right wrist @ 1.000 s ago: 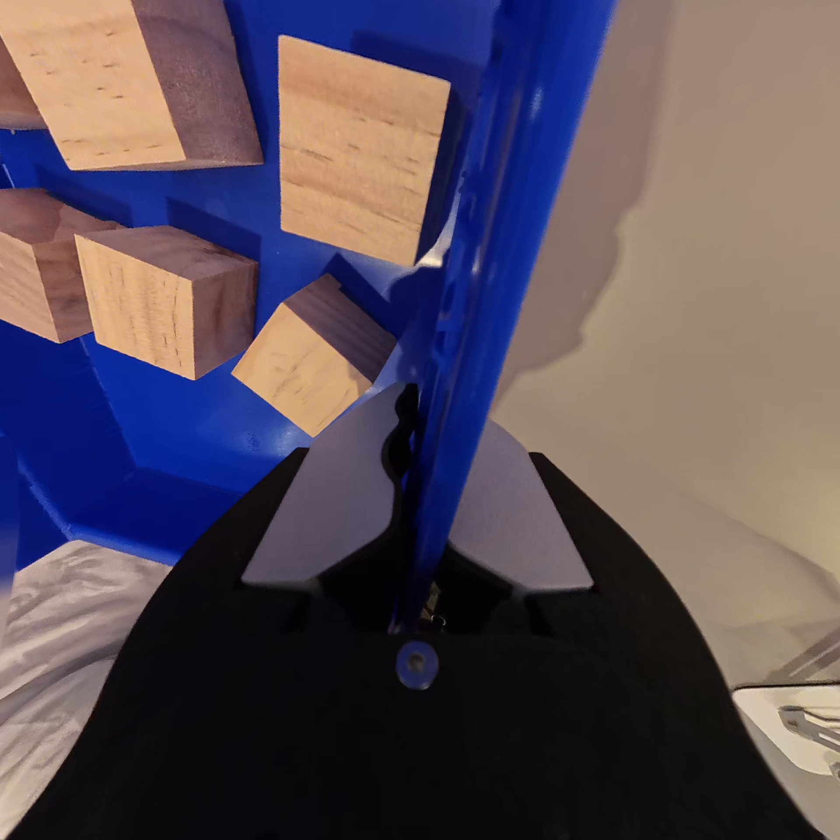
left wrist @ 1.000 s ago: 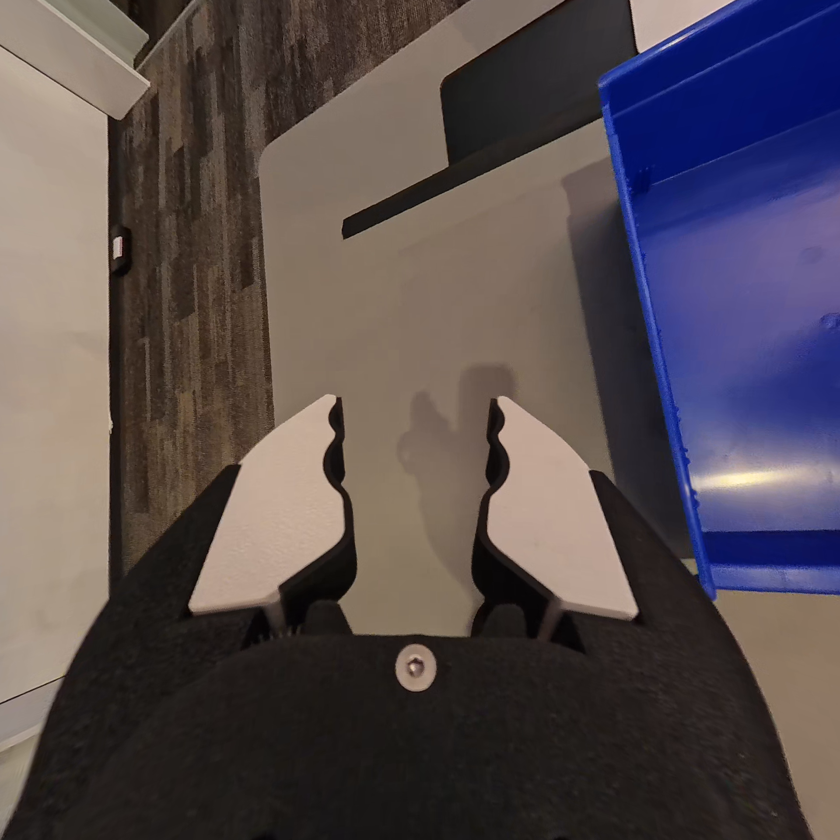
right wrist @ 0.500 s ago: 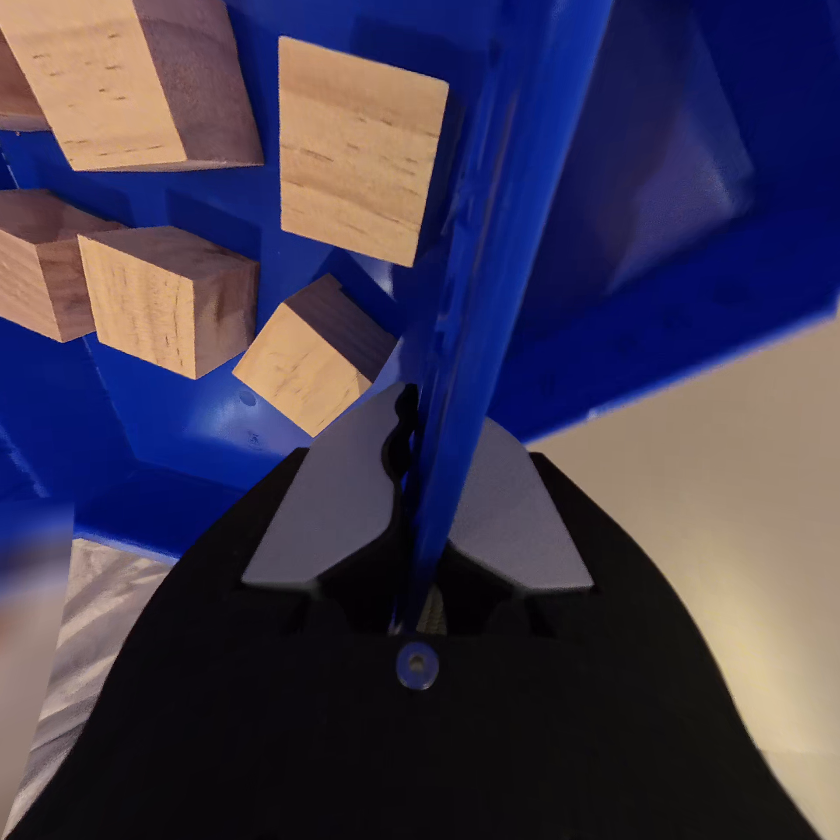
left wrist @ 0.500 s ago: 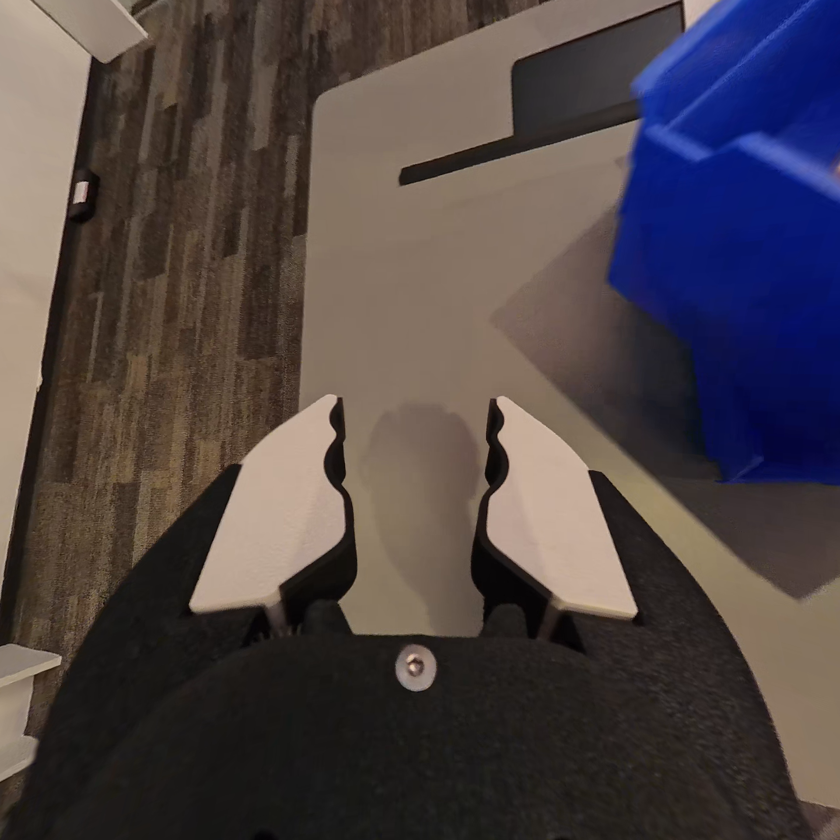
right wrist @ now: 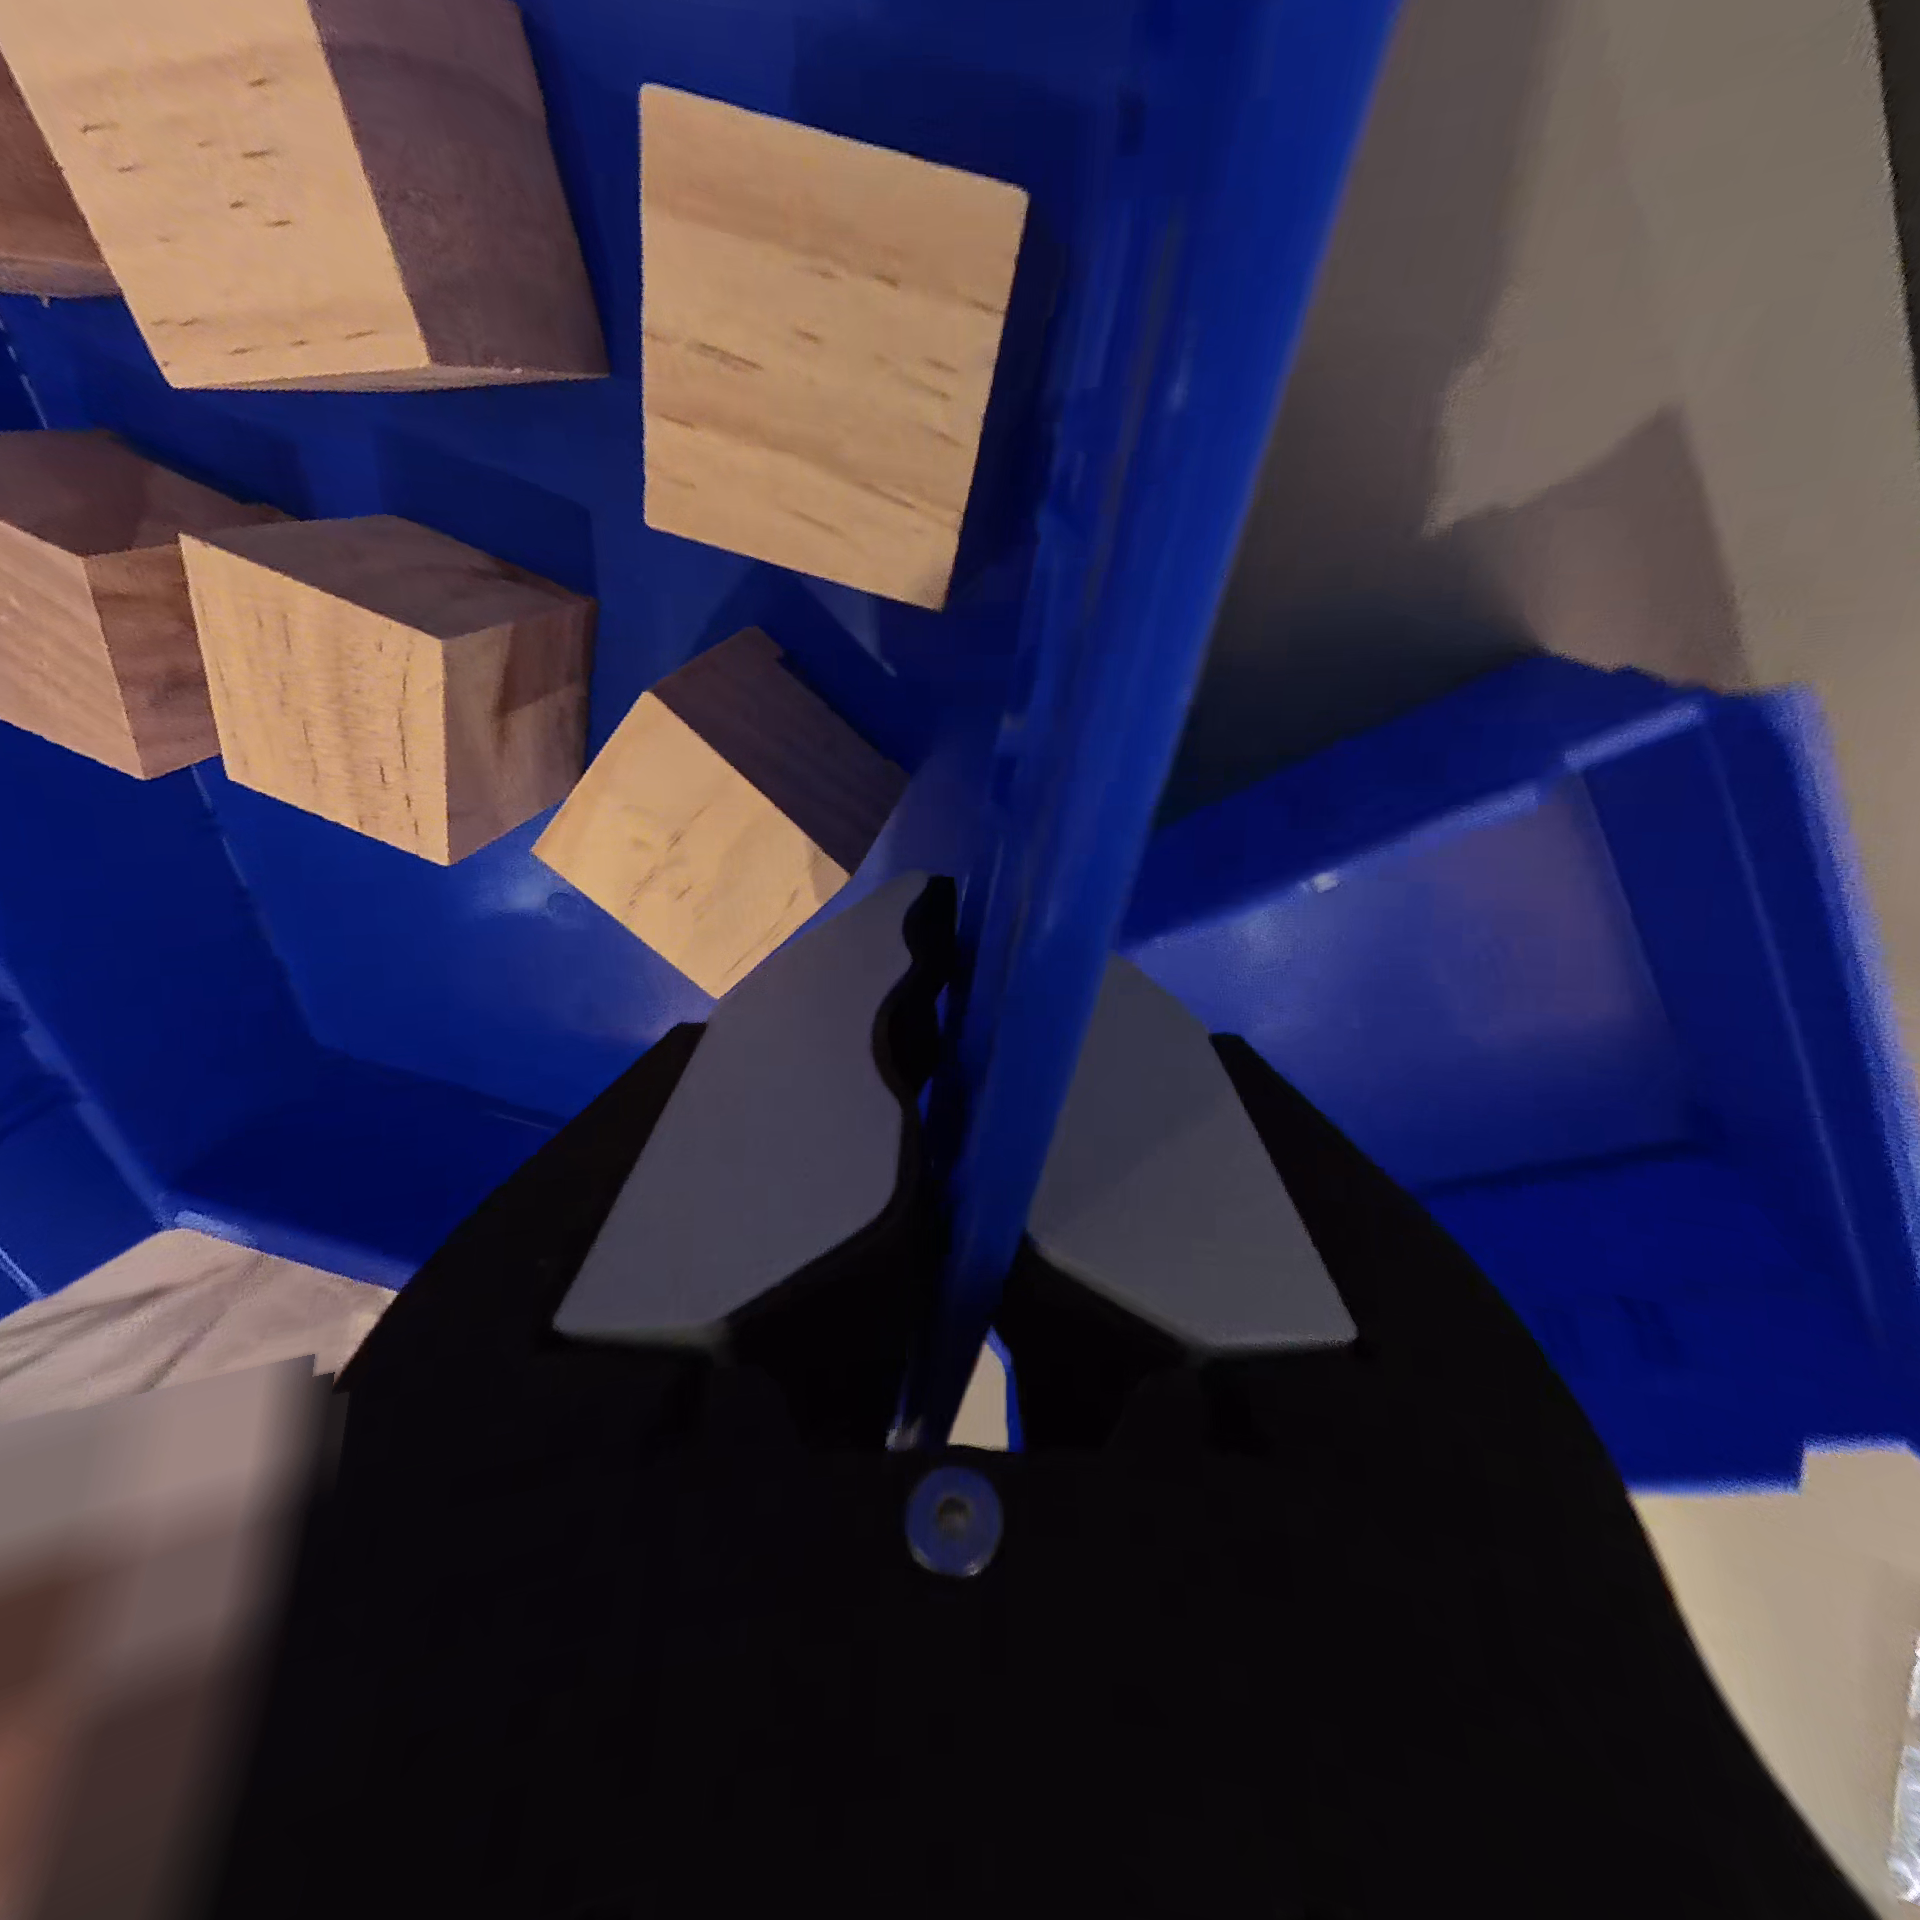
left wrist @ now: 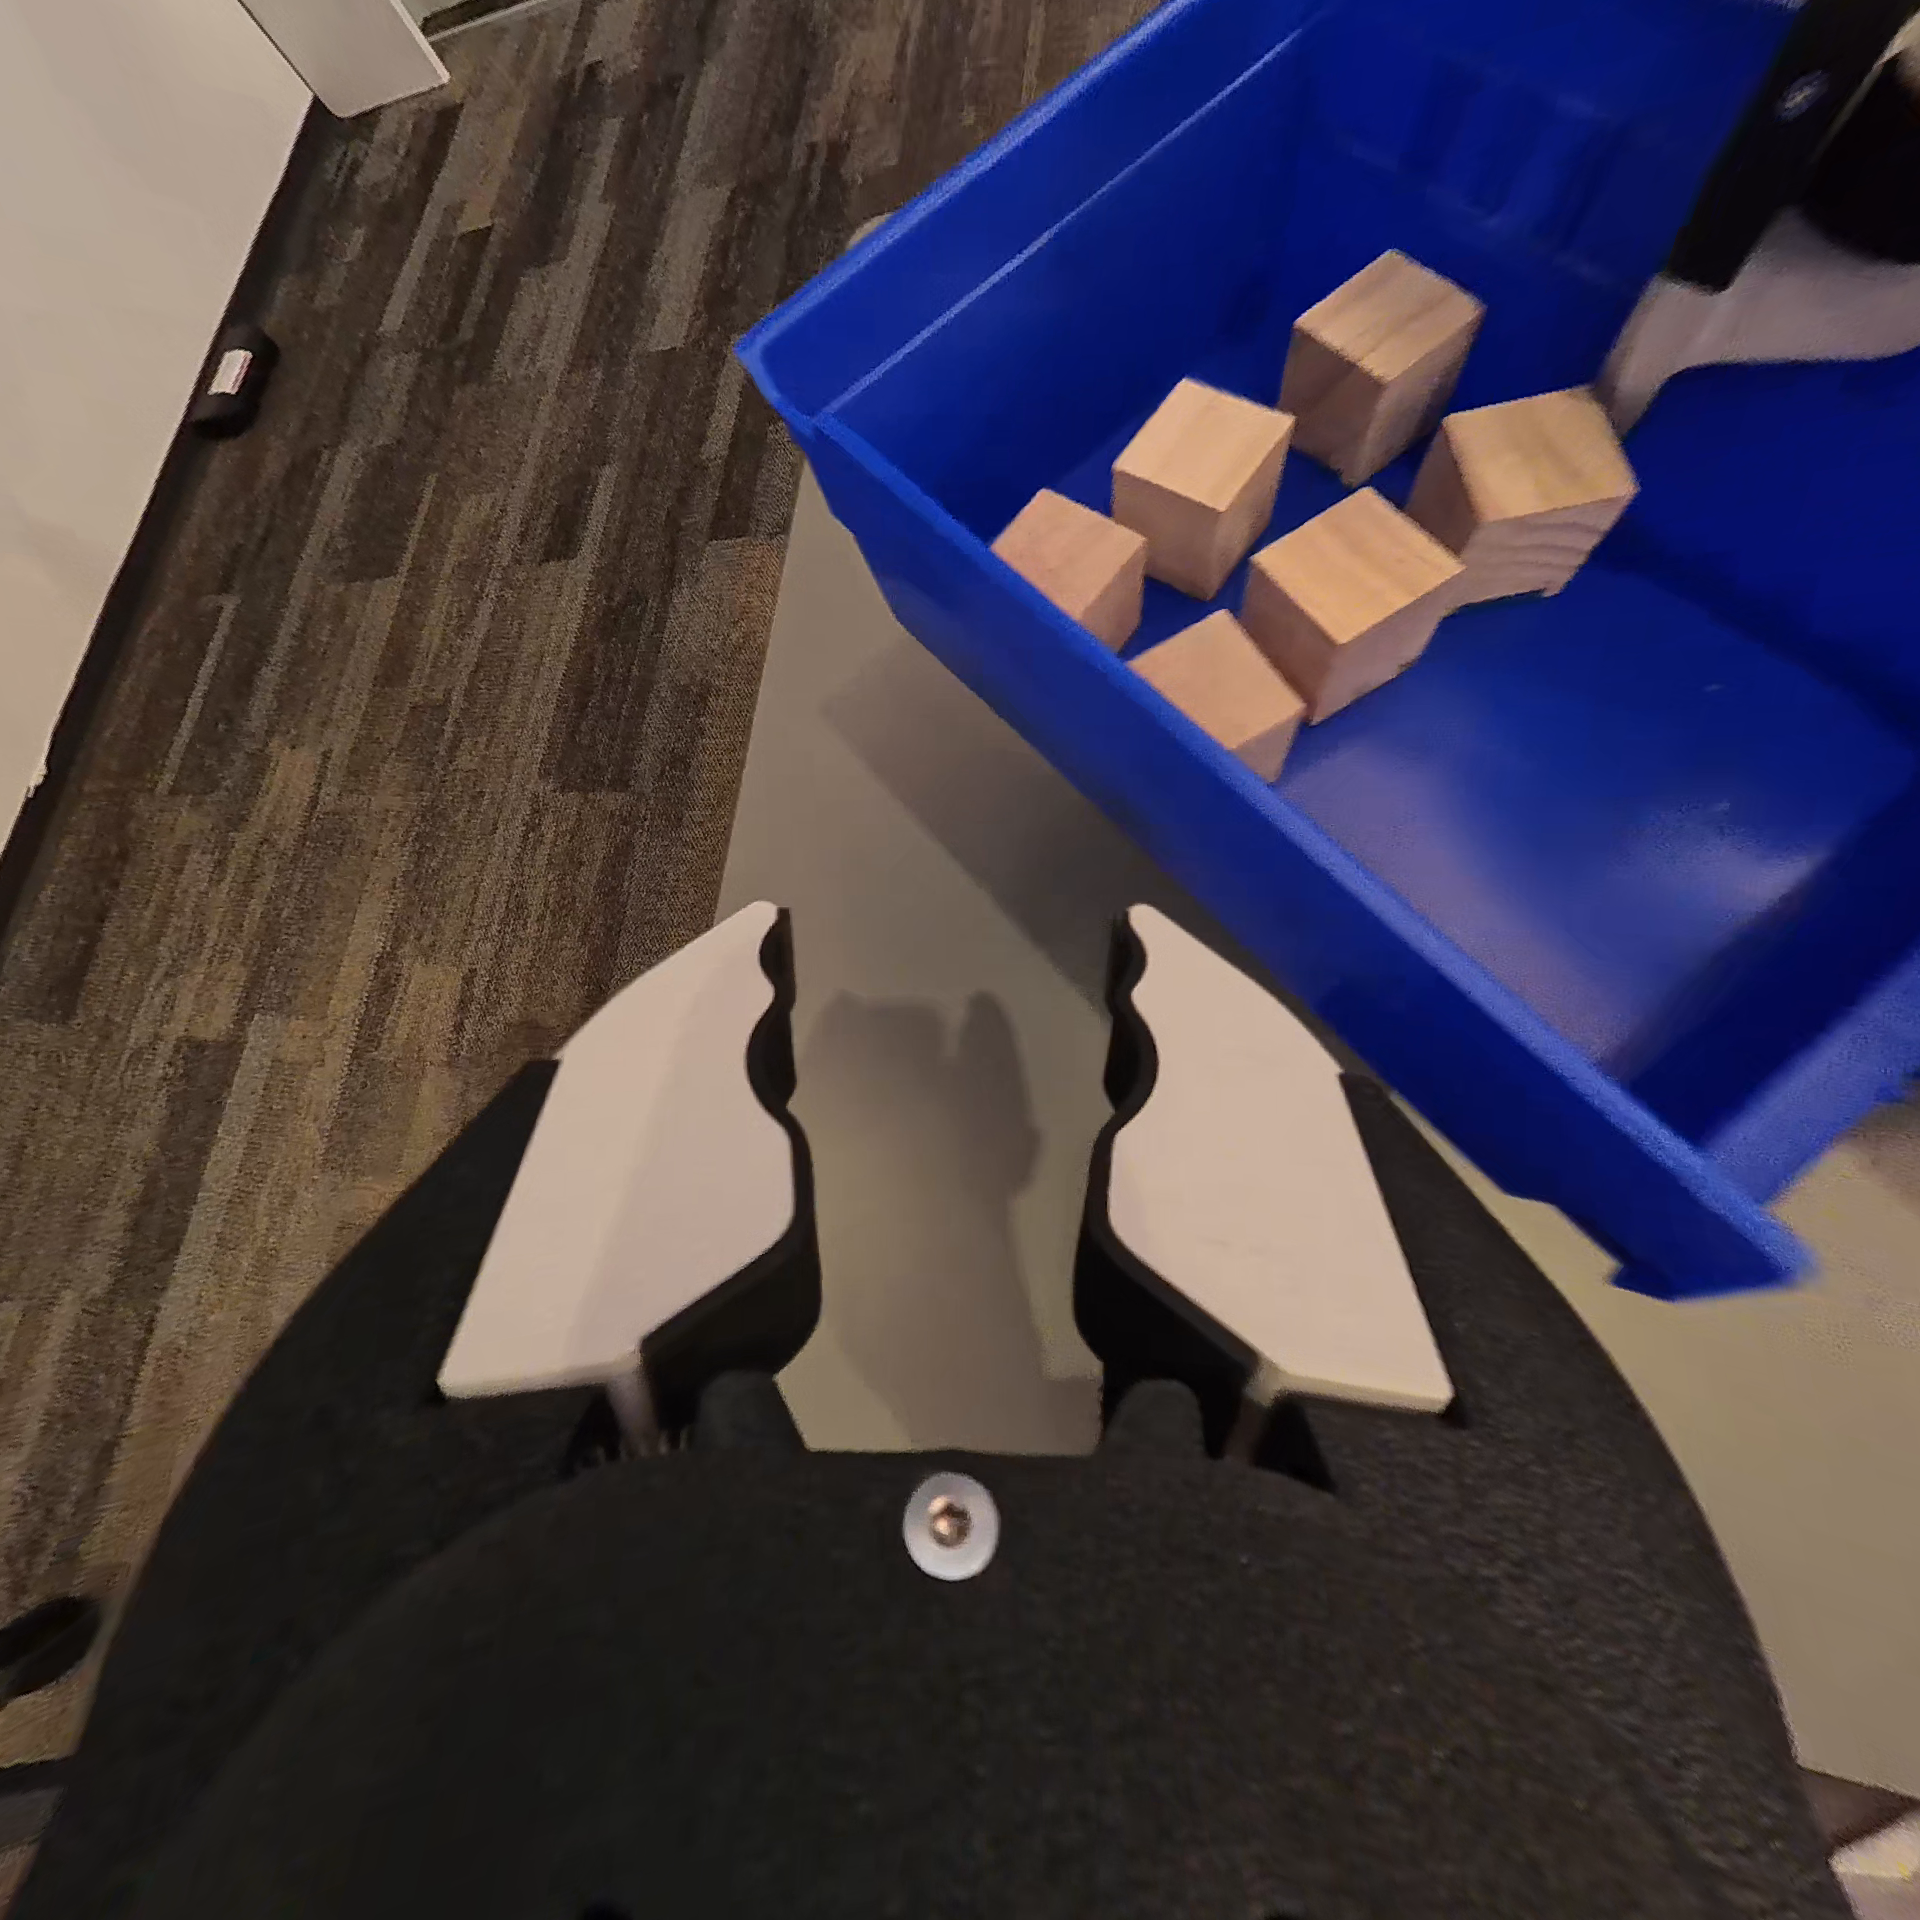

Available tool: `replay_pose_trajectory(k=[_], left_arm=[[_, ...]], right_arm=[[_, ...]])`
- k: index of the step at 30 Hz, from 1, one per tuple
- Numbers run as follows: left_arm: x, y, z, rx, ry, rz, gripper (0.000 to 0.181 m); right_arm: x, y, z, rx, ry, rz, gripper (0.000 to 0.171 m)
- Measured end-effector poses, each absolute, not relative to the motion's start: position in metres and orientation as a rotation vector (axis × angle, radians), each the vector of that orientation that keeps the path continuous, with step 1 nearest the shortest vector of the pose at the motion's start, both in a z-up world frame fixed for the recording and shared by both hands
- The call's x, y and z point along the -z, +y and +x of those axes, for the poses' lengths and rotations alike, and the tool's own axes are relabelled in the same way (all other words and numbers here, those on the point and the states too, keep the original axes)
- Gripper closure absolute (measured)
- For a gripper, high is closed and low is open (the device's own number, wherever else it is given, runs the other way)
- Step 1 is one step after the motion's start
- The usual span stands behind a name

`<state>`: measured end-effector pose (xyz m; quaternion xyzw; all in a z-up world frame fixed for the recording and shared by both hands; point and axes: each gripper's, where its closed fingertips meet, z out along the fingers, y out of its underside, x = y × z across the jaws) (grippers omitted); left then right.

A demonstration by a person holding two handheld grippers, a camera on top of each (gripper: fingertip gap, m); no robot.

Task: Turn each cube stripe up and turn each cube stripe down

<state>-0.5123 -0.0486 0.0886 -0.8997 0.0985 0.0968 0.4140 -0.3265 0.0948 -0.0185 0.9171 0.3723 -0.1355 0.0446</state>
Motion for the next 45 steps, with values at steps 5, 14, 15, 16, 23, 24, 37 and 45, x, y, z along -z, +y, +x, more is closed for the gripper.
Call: replay_pose_trajectory(k=[5,14,15,16,23,24,37,45], left_arm=[[-0.095,-0.052,-0.524,-0.218,0.191,-2.224,0.125],[-0.093,-0.048,-0.520,-0.184,0.225,-2.223,0.125],[-0.093,-0.047,-0.520,-0.179,0.231,-2.226,0.125],[-0.092,-0.047,-0.519,-0.174,0.237,-2.229,0.125],[-0.087,-0.041,-0.514,-0.148,0.274,-2.245,0.125],[-0.086,-0.040,-0.513,-0.145,0.280,-2.248,0.125],[-0.083,-0.035,-0.495,-0.146,0.366,-2.259,0.124],[-0.083,-0.039,-0.478,-0.141,0.447,-2.253,0.122]], right_arm=[[0.034,0.109,-0.367,0.432,1.080,2.798,0.167],[0.064,0.120,-0.419,0.358,1.009,2.836,0.166],[0.071,0.120,-0.424,0.366,0.989,2.838,0.166],[0.078,0.120,-0.430,0.380,0.969,2.844,0.167],[0.125,0.120,-0.454,0.477,0.809,2.897,0.166],[0.130,0.119,-0.454,0.469,0.797,2.902,0.166],[0.051,0.146,-0.435,0.276,1.338,3.353,0.143],[-0.001,0.094,-0.168,-0.280,0.828,3.605,0.109]])
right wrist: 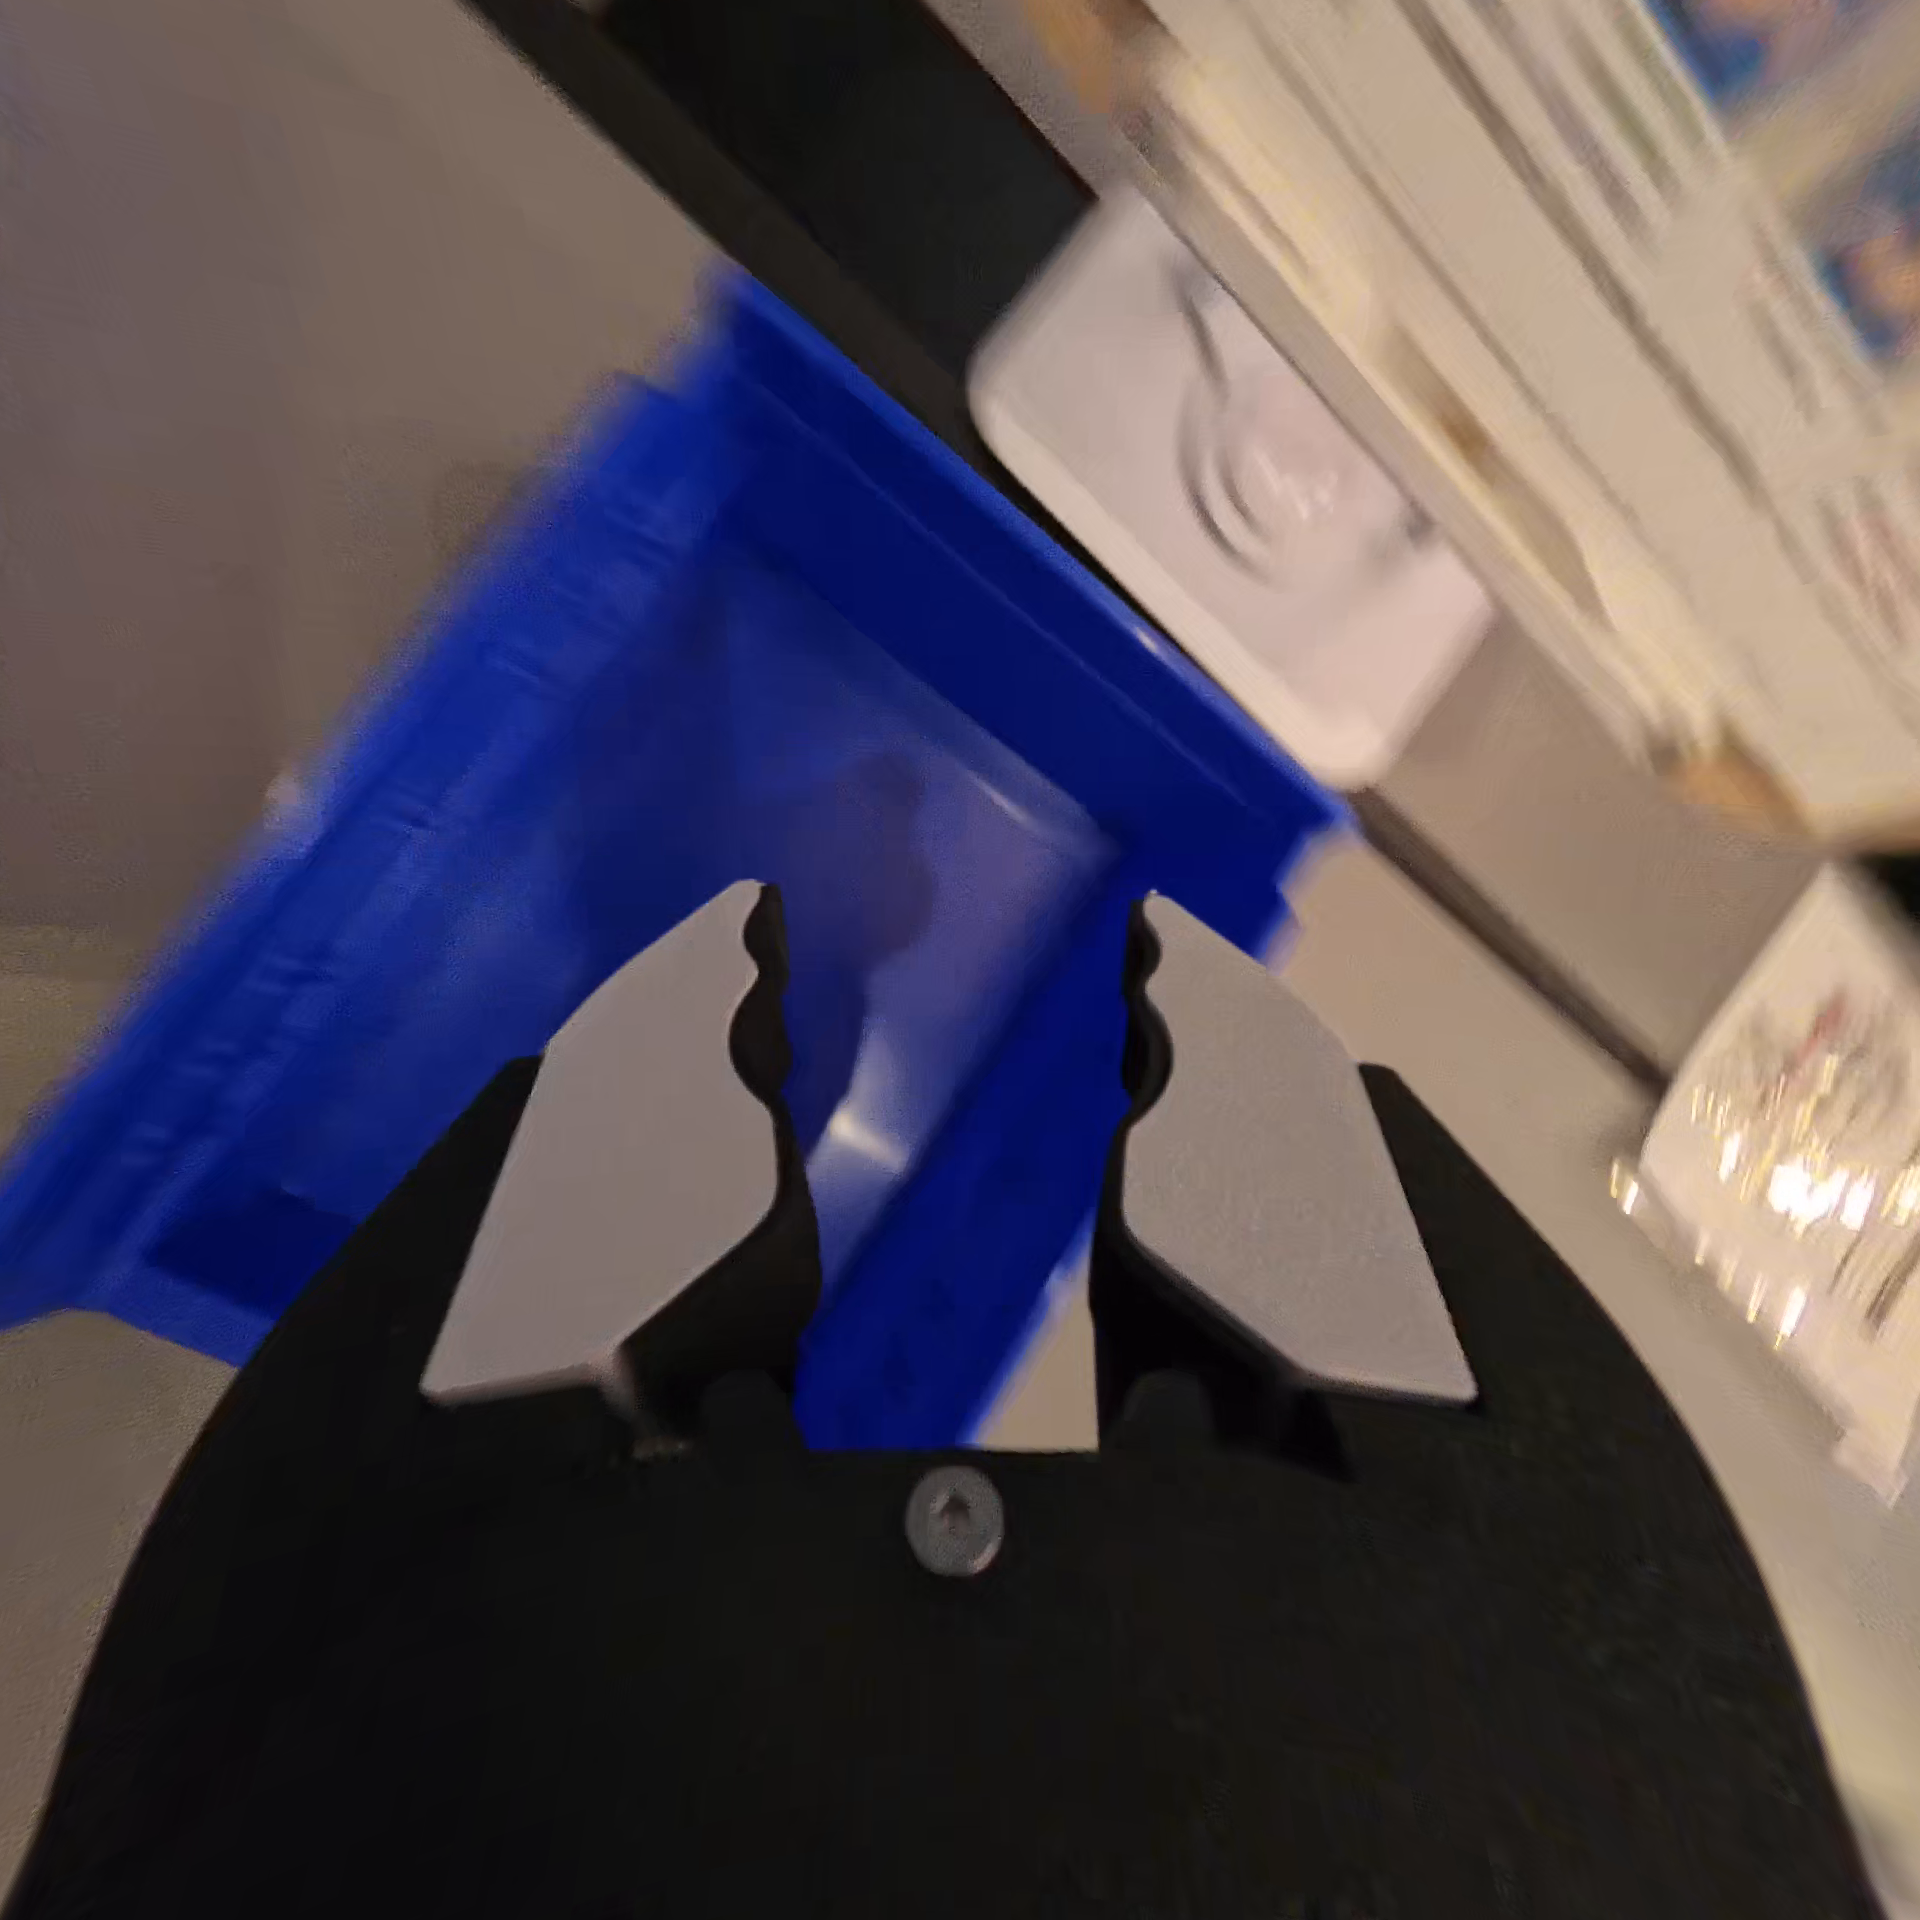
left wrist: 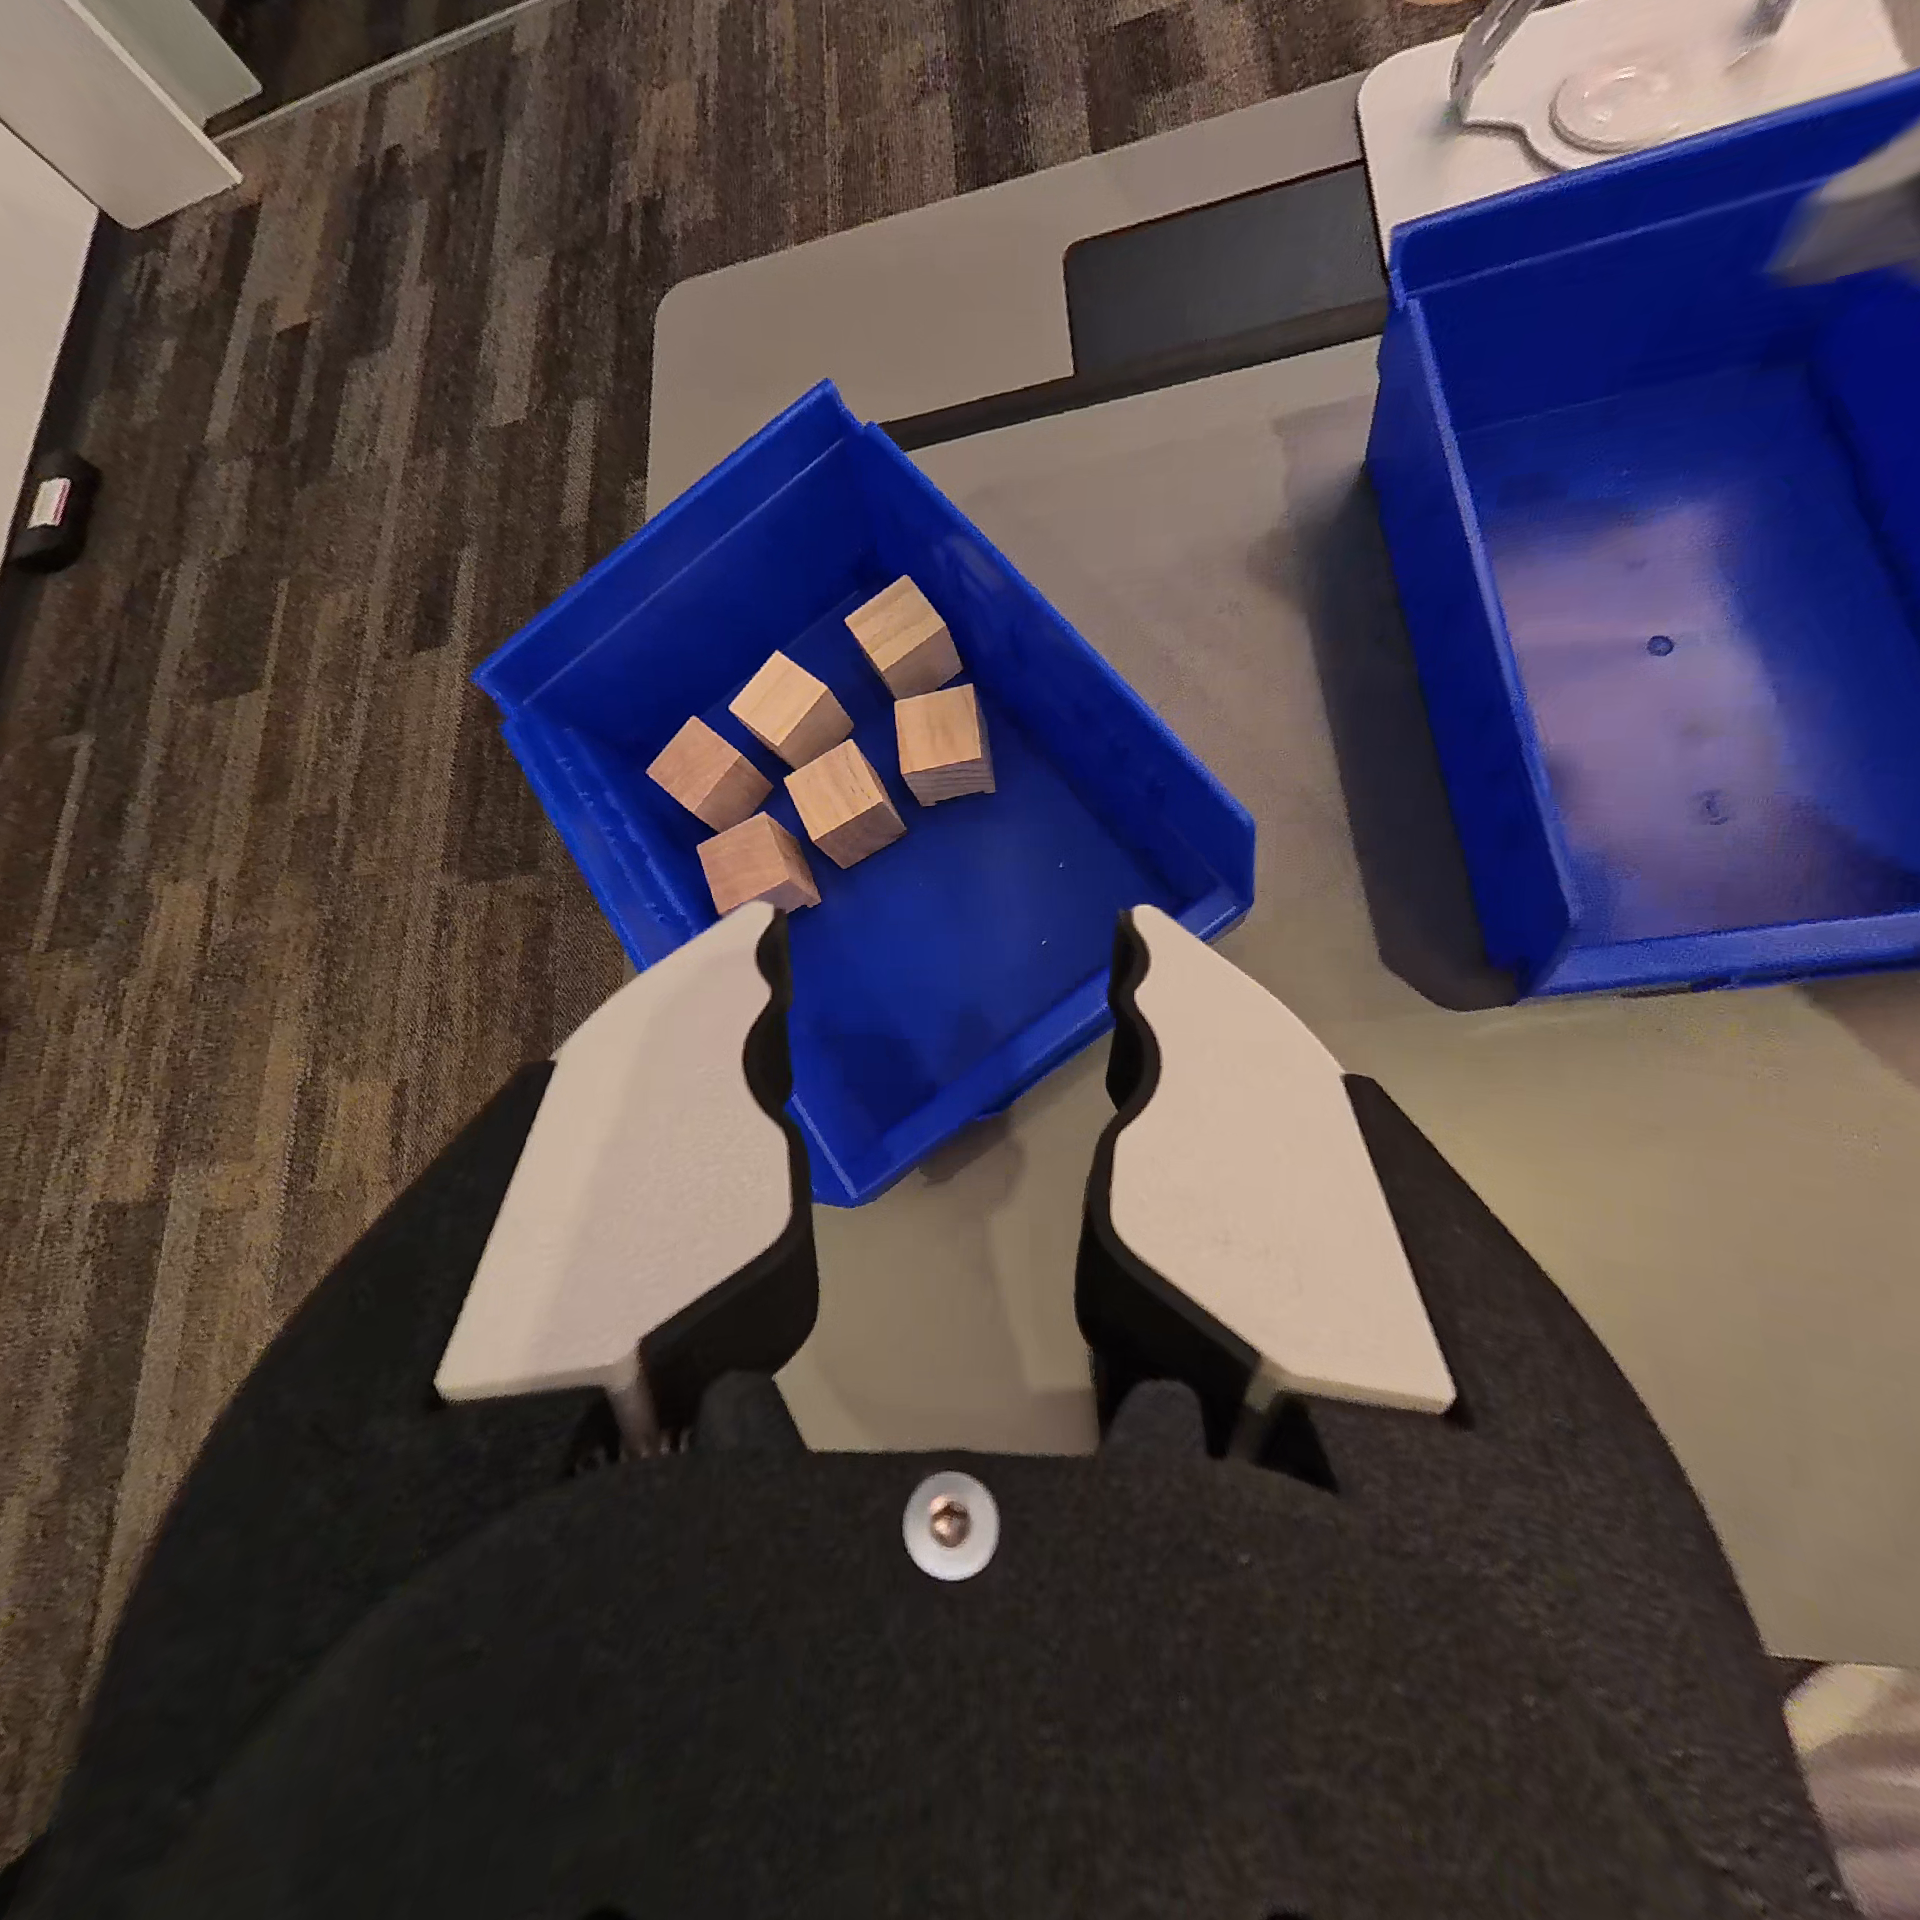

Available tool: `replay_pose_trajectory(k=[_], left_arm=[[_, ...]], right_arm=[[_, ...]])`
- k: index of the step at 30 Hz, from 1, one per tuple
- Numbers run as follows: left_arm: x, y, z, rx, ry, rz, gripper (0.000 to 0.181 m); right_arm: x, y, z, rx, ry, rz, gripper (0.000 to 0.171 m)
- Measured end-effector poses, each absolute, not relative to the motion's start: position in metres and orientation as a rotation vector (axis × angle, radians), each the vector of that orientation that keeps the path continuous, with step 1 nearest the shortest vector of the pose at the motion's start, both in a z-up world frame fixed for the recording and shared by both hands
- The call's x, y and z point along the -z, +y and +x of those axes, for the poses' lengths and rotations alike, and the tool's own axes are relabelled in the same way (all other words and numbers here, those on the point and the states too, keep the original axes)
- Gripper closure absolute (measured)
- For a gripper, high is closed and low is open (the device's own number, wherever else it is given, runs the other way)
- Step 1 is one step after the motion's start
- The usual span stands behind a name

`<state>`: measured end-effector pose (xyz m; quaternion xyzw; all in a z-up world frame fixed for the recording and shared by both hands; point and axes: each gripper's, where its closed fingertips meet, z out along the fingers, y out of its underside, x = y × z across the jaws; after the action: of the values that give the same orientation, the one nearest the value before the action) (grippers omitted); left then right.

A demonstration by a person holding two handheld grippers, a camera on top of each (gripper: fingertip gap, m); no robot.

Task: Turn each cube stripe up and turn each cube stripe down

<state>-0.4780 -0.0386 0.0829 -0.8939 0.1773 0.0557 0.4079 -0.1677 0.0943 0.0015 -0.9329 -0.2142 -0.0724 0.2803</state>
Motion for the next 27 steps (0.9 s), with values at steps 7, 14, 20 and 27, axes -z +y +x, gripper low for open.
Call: replay_pose_trajectory(k=[7,14,20,27], left_arm=[[-0.080,-0.033,-0.461,-0.148,0.514,-2.258,0.122],[-0.071,-0.026,-0.441,-0.199,0.594,-2.289,0.121],[-0.067,-0.024,-0.428,-0.221,0.645,-2.292,0.121],[-0.064,-0.019,-0.424,-0.227,0.653,-2.305,0.121]], right_arm=[[0.060,0.039,-0.071,-0.151,-0.168,-2.709,0.096],[0.112,0.030,-0.085,0.005,-0.303,-2.910,0.123],[0.118,0.033,-0.073,-0.135,-0.300,-2.912,0.163],[0.118,0.022,0.016,-0.160,-0.272,-2.918,0.165]])
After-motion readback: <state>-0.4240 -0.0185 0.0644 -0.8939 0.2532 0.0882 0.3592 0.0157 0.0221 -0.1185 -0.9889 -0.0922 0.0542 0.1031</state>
